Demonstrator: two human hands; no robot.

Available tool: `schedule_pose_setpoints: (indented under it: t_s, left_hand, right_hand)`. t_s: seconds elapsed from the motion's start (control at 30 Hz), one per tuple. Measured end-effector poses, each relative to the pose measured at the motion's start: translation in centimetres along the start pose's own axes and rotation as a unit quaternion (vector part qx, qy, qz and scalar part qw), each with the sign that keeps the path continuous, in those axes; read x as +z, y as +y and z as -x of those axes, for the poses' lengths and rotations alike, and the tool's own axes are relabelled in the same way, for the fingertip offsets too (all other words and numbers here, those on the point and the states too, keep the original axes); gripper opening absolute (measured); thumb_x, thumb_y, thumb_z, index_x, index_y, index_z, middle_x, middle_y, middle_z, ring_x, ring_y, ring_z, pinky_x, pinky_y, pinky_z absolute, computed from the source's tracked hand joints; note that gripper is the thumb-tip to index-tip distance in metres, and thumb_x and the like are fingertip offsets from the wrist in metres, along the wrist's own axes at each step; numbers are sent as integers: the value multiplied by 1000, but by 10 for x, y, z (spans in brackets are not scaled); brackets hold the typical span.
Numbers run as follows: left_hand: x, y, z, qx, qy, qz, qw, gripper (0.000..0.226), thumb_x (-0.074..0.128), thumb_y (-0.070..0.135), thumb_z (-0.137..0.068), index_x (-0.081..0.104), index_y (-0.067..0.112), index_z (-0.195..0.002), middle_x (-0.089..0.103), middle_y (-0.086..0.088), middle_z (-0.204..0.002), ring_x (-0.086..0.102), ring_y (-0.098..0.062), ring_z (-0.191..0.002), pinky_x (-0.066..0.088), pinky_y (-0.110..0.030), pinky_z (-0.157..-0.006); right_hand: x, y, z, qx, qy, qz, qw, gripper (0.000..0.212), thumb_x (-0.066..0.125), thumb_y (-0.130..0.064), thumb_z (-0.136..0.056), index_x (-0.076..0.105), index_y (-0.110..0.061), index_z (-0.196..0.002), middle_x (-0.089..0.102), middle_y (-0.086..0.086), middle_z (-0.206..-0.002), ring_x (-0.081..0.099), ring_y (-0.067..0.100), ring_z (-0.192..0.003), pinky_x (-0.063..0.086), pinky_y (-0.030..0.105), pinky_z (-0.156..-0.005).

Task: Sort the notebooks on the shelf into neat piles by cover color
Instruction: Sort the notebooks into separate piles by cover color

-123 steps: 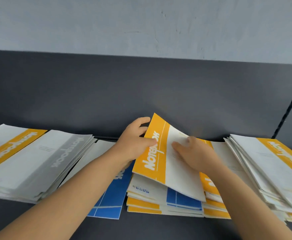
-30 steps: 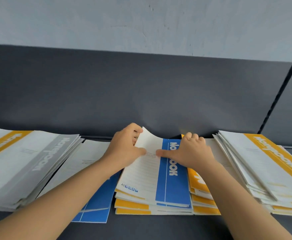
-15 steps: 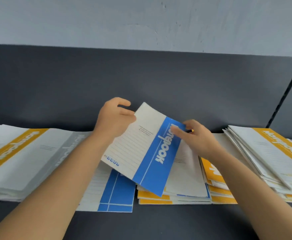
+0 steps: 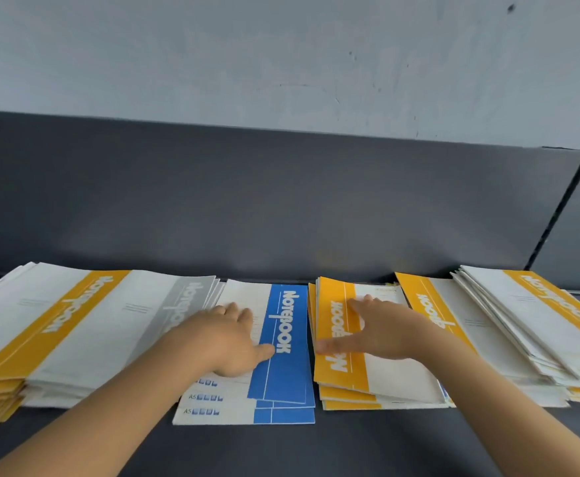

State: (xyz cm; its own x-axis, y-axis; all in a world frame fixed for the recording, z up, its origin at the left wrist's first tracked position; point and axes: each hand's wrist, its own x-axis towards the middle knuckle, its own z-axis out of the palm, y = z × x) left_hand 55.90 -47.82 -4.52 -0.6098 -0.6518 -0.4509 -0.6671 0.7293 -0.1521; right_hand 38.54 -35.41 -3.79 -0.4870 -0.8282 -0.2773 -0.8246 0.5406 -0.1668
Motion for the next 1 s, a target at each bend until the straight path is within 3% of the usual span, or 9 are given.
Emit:
schedule_pose_setpoints:
  t_s: [0.13,0.23,0.33,0.43,0.53,0.7,0.77,0.87,1.0]
  left_hand:
    - [-9,5,3,17,50,-41,998,75,20,65,-96,21,15,-153,22,-10,-159,22,-27,-145,18,-41,-116]
    - [-18,12,0,70,166,30,983,63,24,56,-100,27,19,-150,29,-2,-157,29,-23,-142,27,-41,-112]
    - [-26,22,-6,110,201,153,961,66,37,56,-97,23,22,-152,25,3,-159,28,-18,-143,29,-37,-111]
    - [-28,28,-11,127,158,360,911,63,46,60,-92,43,23,-142,48,3,-138,48,-15,-124,38,-32,-100]
    - [-30,27,-22,94,100,614,777,54,49,59,-91,55,16,-122,55,-1,-126,60,-19,-105,51,-37,-94]
    - [-37,-4,-20,134,-75,907,392,103,56,81,-69,55,-6,-124,59,-33,-123,61,-51,-106,48,-52,-100]
    - [-37,-25,-16,134,-40,936,324,104,56,82,-68,52,-6,-123,59,-34,-122,61,-53,-104,52,-53,-94]
    - [-31,-63,-11,100,18,926,363,78,71,51,-77,52,-6,-127,62,-29,-116,71,-42,-86,61,-41,-70]
    - [-13,-119,5,105,26,839,534,59,78,10,-69,62,-2,-124,71,-16,-113,71,-24,-92,58,-35,-82]
  right_hand:
    - [0,-5,24,-64,-41,32,997,115,59,-78,-63,0,-34,-151,-6,-5,-160,5,23,-148,21,45,-115]
    - [1,-1,30,-85,-67,79,991,115,67,-72,-65,0,-35,-151,4,-8,-160,10,20,-147,22,43,-115]
    - [-5,7,33,-103,-42,18,994,78,65,-59,-78,32,-35,-144,35,-15,-147,33,11,-135,31,31,-107]
    - [-12,16,34,-153,88,-110,978,10,59,-27,-88,61,-23,-79,57,-7,-81,53,9,-75,40,17,-68]
    - [-22,17,35,-164,271,-206,926,34,52,-8,-87,49,-25,-59,50,-4,-55,45,20,-49,36,19,-43]
    - [-48,-1,46,-307,491,-338,742,46,47,10,-78,64,-32,-69,67,-18,-77,59,0,-70,40,8,-51]
    - [-50,-16,43,-317,506,-373,710,44,45,12,-72,65,-27,-65,68,-16,-72,59,0,-68,41,9,-57]
    - [-48,-45,32,-315,469,-510,649,40,46,13,-67,66,-21,-59,67,-10,-71,60,0,-76,43,13,-70]
    - [-32,-98,5,-230,375,-641,629,39,54,12,-77,67,-22,-66,63,1,-106,63,5,-96,51,25,-81]
